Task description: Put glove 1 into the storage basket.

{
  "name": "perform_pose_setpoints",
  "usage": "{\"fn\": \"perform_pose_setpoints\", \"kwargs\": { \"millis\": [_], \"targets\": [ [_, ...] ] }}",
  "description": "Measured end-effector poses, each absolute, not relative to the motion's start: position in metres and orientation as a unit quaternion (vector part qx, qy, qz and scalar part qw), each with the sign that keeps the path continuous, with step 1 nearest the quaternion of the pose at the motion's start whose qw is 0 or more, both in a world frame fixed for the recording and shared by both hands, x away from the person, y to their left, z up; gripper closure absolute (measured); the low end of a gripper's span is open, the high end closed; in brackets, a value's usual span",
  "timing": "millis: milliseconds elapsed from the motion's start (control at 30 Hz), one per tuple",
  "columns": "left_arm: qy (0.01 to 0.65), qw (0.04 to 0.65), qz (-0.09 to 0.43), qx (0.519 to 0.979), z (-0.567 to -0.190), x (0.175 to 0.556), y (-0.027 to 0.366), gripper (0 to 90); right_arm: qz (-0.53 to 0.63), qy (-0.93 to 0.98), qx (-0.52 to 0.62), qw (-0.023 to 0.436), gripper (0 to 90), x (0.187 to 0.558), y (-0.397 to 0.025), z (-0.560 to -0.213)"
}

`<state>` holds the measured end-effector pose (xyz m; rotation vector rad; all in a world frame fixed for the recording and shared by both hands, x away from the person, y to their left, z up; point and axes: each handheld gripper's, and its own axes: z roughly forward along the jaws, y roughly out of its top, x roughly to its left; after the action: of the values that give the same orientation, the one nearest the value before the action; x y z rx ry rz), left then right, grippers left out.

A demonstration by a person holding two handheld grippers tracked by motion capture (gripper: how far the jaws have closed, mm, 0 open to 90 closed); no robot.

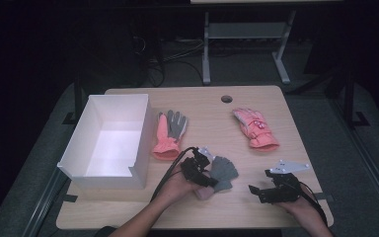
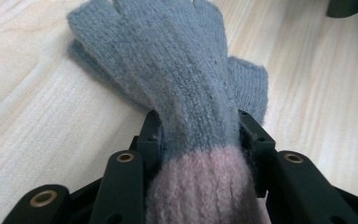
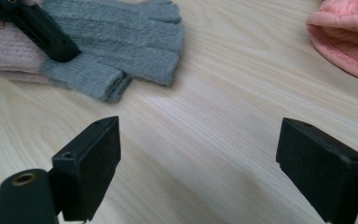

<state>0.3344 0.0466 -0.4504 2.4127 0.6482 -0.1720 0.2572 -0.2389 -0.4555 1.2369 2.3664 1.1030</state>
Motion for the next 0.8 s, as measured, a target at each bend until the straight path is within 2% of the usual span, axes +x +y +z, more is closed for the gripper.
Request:
{"fn": "perform_pose_setpoints", "kwargs": {
  "millis": [300, 800],
  "targets": [
    [0.251, 0.325, -0.077, 0.908, -0.436, 0.338, 0.053, 60.9, 0.381, 0.808, 0.429, 0.135, 13.4, 0.258, -0.238, -0.457],
    [0.269, 0.344, -0.065, 0.897, -0.395, 0.339, 0.074, 60.5, 0.379, 0.806, 0.434, 0.137, 13.4, 0.259, -0.238, -0.458]
  ]
}}
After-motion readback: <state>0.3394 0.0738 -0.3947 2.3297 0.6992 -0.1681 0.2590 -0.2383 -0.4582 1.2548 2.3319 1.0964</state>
